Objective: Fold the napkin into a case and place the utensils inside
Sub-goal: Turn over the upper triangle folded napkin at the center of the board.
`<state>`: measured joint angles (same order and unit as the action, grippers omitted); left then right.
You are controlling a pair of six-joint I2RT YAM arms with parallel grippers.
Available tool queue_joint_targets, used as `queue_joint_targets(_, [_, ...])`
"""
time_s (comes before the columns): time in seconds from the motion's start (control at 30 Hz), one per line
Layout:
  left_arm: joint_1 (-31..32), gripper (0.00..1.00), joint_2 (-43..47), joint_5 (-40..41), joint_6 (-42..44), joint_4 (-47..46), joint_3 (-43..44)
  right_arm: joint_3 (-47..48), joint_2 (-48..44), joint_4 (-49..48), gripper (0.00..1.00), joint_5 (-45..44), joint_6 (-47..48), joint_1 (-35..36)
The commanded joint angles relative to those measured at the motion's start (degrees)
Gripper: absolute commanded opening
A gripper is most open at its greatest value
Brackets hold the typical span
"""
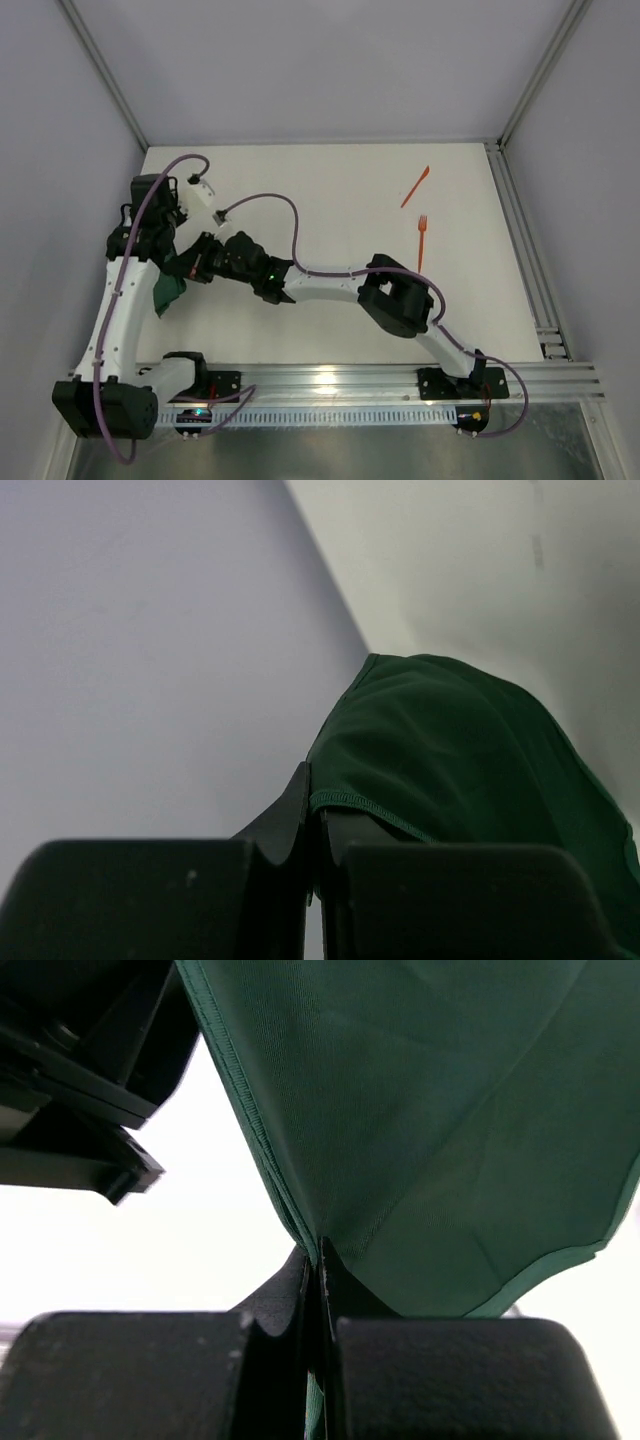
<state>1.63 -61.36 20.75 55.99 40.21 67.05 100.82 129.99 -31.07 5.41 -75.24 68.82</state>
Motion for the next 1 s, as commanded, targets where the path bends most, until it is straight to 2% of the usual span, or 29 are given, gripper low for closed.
queue_joint_targets(0.0, [0.04,0.00,-4.37,-6.06,-0.17,-8.47,-2.79,-9.65,-1.49,-0.83,0.04,3.82,-4.82,1.24])
queue_joint_targets(0.03, [0.04,0.00,-7.42,-8.86,-1.31,-9.09,-3.41,-11.59,-2.46,-1.62,0.04,3.82,-5.35,0.71])
queue_joint_targets(0.2, [2.23,0.00,-17.81,-11.70,-5.44,-13.04,-4.29,-25.65,-7.20,-3.38,0.04,3.29,-7.19,-3.41])
queue_joint_targets(0.43, [12.94,0.00,-31.33,-10.39,-6.07,-18.23,-0.43,-41.99,-17.65,-3.12,0.04,1.36,-6.15,-8.96])
queue_joint_targets(0.67, [19.90,0.00,-43.38,-7.75,-4.75,-20.16,5.98,-50.18,-22.15,-0.14,0.04,2.94,-4.65,-12.30])
queue_joint_targets(0.83, [23.15,0.00,-47.35,-8.01,-4.92,-20.61,8.97,-55.63,-26.10,2.94,0.04,3.46,-2.63,-14.76])
queue_joint_targets(0.97, [24.82,0.00,-49.90,-7.57,-4.66,-19.99,10.56,-56.52,-27.86,6.98,0.04,4.87,2.01,-17.13])
